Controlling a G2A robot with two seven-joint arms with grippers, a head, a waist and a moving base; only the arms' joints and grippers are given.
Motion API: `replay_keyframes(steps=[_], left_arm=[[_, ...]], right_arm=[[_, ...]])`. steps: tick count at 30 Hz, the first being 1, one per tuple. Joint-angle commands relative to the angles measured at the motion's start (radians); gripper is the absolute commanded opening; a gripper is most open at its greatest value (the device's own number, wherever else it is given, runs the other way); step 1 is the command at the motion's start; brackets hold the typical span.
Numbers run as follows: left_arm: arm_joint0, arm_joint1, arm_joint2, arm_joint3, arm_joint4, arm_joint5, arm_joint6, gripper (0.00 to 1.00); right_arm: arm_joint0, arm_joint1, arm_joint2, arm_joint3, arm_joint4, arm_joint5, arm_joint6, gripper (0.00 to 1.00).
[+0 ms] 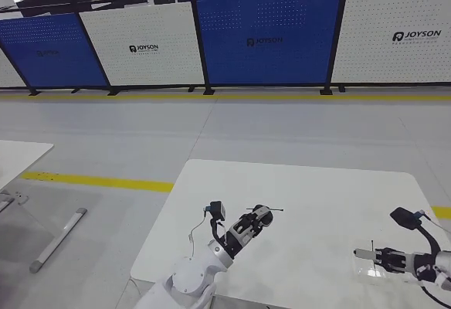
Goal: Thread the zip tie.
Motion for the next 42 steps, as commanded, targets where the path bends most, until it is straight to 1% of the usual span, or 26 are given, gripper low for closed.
replay_keyframes(steps=[1, 2, 4, 14, 15, 17, 18, 20, 22, 23, 25, 27, 36, 38, 40, 42], left_arm=[[0.0, 0.0, 0.0, 0.0, 0.0, 0.0, 0.0, 0.0], [0.0, 0.0, 0.0, 0.0, 0.0, 0.0, 0.0, 0.0], [0.0, 0.0, 0.0, 0.0, 0.0, 0.0, 0.0, 0.0], [0.0, 0.0, 0.0, 0.0, 0.0, 0.0, 0.0, 0.0], [0.0, 0.0, 0.0, 0.0, 0.0, 0.0, 0.0, 0.0], [0.0, 0.0, 0.0, 0.0, 0.0, 0.0, 0.0, 0.0], [0.0, 0.0, 0.0, 0.0, 0.0, 0.0, 0.0, 0.0], [0.0, 0.0, 0.0, 0.0, 0.0, 0.0, 0.0, 0.0], [0.0, 0.0, 0.0, 0.0, 0.0, 0.0, 0.0, 0.0], [0.0, 0.0, 0.0, 0.0, 0.0, 0.0, 0.0, 0.0], [0.0, 0.0, 0.0, 0.0, 0.0, 0.0, 0.0, 0.0], [0.0, 0.0, 0.0, 0.0, 0.0, 0.0, 0.0, 0.0], [0.0, 0.0, 0.0, 0.0, 0.0, 0.0, 0.0, 0.0], [0.0, 0.0, 0.0, 0.0, 0.0, 0.0, 0.0, 0.0], [0.0, 0.0, 0.0, 0.0, 0.0, 0.0, 0.0, 0.0], [0.0, 0.0, 0.0, 0.0, 0.0, 0.0, 0.0, 0.0]], right_arm=[[0.023, 0.003, -0.01, 0.012, -0.019, 0.028, 0.031, 1.0], [0.037, 0.004, -0.02, 0.017, -0.035, 0.038, 0.043, 1.0], [0.074, 0.003, -0.043, 0.045, -0.031, 0.047, 0.063, 1.0], [0.074, 0.003, -0.043, 0.045, -0.031, 0.047, 0.063, 1.0], [0.068, 0.002, -0.047, 0.048, -0.041, 0.051, 0.038, 1.0], [0.063, 0.002, -0.051, 0.045, -0.068, 0.089, -0.005, 1.0], [0.063, 0.003, -0.053, 0.042, -0.103, 0.131, -0.032, 1.0], [0.066, 0.003, -0.06, 0.032, -0.147, 0.187, -0.06, 1.0], [0.077, 0.002, -0.076, 0.03, -0.176, 0.23, -0.067, 1.0], [0.084, 0.002, -0.086, 0.029, -0.19, 0.241, -0.07, 1.0], [0.11, 0.0, -0.117, 0.048, -0.2, 0.243, -0.048, 1.0], [0.134, 0.0, -0.15, 0.06, -0.224, 0.212, -0.01, 1.0], [0.134, 0.0, -0.15, 0.06, -0.224, 0.212, -0.01, 1.0], [0.126, -0.002, -0.158, 0.062, -0.224, 0.197, -0.035, 1.0], [0.134, -0.003, -0.171, 0.066, -0.226, 0.191, -0.039, 1.0], [0.154, -0.006, -0.188, 0.071, -0.23, 0.2, -0.034, 1.0]])
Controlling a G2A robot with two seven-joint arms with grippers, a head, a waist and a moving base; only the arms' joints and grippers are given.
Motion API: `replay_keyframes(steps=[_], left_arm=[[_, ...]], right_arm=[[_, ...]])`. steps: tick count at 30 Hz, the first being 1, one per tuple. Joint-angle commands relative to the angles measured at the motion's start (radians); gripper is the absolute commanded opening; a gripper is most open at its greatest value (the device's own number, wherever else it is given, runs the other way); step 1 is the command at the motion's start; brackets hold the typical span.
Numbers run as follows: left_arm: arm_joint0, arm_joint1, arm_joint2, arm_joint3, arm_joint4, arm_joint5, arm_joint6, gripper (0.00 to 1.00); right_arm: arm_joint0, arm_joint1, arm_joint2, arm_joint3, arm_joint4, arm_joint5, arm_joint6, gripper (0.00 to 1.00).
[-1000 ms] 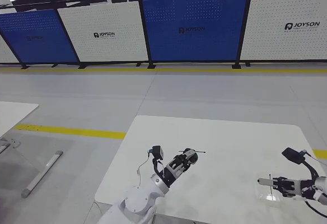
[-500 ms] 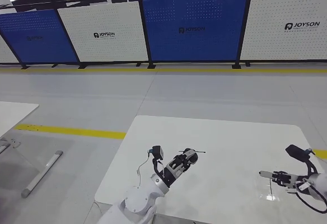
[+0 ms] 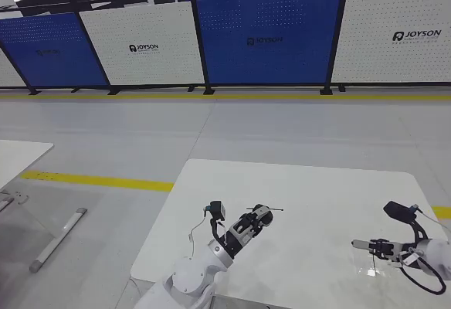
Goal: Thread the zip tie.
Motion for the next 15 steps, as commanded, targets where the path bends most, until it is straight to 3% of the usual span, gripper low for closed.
replay_keyframes(steps=[1, 2, 3, 4, 9, 15], left_arm=[[0.0, 0.0, 0.0, 0.0, 0.0, 0.0, 0.0, 0.0], [0.0, 0.0, 0.0, 0.0, 0.0, 0.0, 0.0, 0.0], [0.0, 0.0, 0.0, 0.0, 0.0, 0.0, 0.0, 0.0], [0.0, 0.0, 0.0, 0.0, 0.0, 0.0, 0.0, 0.0], [0.0, 0.0, 0.0, 0.0, 0.0, 0.0, 0.0, 0.0], [0.0, 0.0, 0.0, 0.0, 0.0, 0.0, 0.0, 0.0]], right_arm=[[0.02, -0.002, -0.016, 0.006, -0.005, 0.005, 0.009, 1.0], [0.03, -0.003, -0.023, 0.012, -0.008, 0.015, 0.014, 0.96], [0.041, -0.004, -0.031, 0.017, -0.01, 0.021, 0.021, 0.81], [0.056, -0.005, -0.041, 0.029, -0.021, 0.036, 0.029, 0.56], [0.104, -0.012, -0.085, 0.072, -0.055, 0.071, 0.044, 0.43], [0.126, -0.023, -0.122, 0.116, -0.066, 0.071, 0.044, 0.41]])
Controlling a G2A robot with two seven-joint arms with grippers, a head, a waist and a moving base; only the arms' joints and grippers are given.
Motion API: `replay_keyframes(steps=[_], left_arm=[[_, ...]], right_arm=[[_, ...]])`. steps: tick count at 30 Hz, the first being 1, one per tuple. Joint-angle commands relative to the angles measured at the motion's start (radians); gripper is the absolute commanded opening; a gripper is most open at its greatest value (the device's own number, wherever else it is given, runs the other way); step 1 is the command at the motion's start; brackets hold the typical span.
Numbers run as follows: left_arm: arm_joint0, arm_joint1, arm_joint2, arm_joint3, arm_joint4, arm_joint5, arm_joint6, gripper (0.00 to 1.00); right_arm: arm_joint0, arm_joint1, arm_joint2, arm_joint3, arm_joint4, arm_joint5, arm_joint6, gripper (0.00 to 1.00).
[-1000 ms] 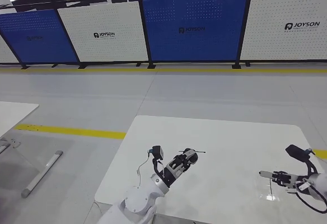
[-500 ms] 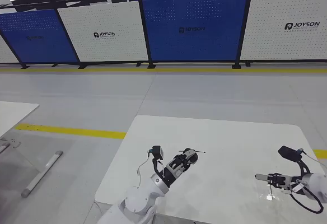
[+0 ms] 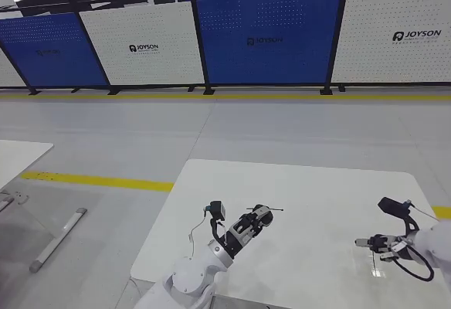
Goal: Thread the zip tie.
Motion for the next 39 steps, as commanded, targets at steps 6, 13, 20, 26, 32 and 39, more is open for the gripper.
replay_keyframes(steps=[6, 13, 20, 26, 32, 39], left_arm=[[0.0, 0.0, 0.0, 0.0, 0.0, 0.0, 0.0, 0.0], [0.0, 0.0, 0.0, 0.0, 0.0, 0.0, 0.0, 0.0], [0.0, 0.0, 0.0, 0.0, 0.0, 0.0, 0.0, 0.0], [0.0, 0.0, 0.0, 0.0, 0.0, 0.0, 0.0, 0.0], [0.0, 0.0, 0.0, 0.0, 0.0, 0.0, 0.0, 0.0], [0.0, 0.0, 0.0, 0.0, 0.0, 0.0, 0.0, 0.0]], right_arm=[[-0.008, -0.004, 0.005, 0.027, 0.014, 0.0, -0.012, 0.42], [-0.053, 0.002, 0.041, 0.008, -0.008, 0.0, -0.016, 0.42], [-0.058, 0.001, 0.048, 0.006, -0.035, 0.0, 0.01, 0.39], [-0.026, -0.011, 0.026, 0.037, -0.064, 0.0, 0.041, 0.34], [0.012, -0.03, -0.011, 0.071, -0.104, 0.0, 0.066, 0.29], [0.051, -0.056, -0.045, 0.131, -0.153, 0.0, 0.066, 0.3]])
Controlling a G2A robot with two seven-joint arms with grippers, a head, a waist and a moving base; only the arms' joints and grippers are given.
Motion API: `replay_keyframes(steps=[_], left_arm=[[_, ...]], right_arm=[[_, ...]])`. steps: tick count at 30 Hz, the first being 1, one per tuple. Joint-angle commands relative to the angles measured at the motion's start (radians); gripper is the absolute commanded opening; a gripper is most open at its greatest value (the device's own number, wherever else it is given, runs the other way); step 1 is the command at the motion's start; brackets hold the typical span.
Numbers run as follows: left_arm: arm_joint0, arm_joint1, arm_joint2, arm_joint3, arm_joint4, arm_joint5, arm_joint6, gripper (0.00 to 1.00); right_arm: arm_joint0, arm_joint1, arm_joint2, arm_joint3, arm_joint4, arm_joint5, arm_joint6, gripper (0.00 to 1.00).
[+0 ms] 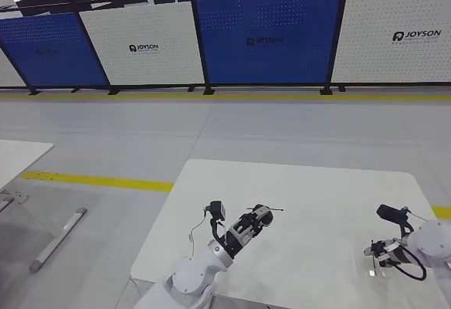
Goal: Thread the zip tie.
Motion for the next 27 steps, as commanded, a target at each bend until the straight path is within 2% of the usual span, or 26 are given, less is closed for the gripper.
replay_keyframes(steps=[1, 15, 18, 20, 27], left_arm=[[0.0, 0.0, 0.0, 0.0, 0.0, 0.0, 0.0, 0.0], [0.0, 0.0, 0.0, 0.0, 0.0, 0.0, 0.0, 0.0], [0.0, 0.0, 0.0, 0.0, 0.0, 0.0, 0.0, 0.0], [0.0, 0.0, 0.0, 0.0, 0.0, 0.0, 0.0, 0.0], [0.0, 0.0, 0.0, 0.0, 0.0, 0.0, 0.0, 0.0]], right_arm=[[0.01, -0.008, -0.008, 0.014, -0.013, 0.0, 0.0, 0.31], [0.057, -0.054, -0.045, 0.084, -0.059, 0.0, 0.0, 0.24], [0.065, -0.06, -0.051, 0.097, -0.064, 0.0, 0.0, 0.15], [0.067, -0.063, -0.052, 0.102, -0.067, 0.0, 0.0, 0.0], [0.039, -0.062, -0.025, 0.069, -0.089, 0.0, 0.0, 0.0]])
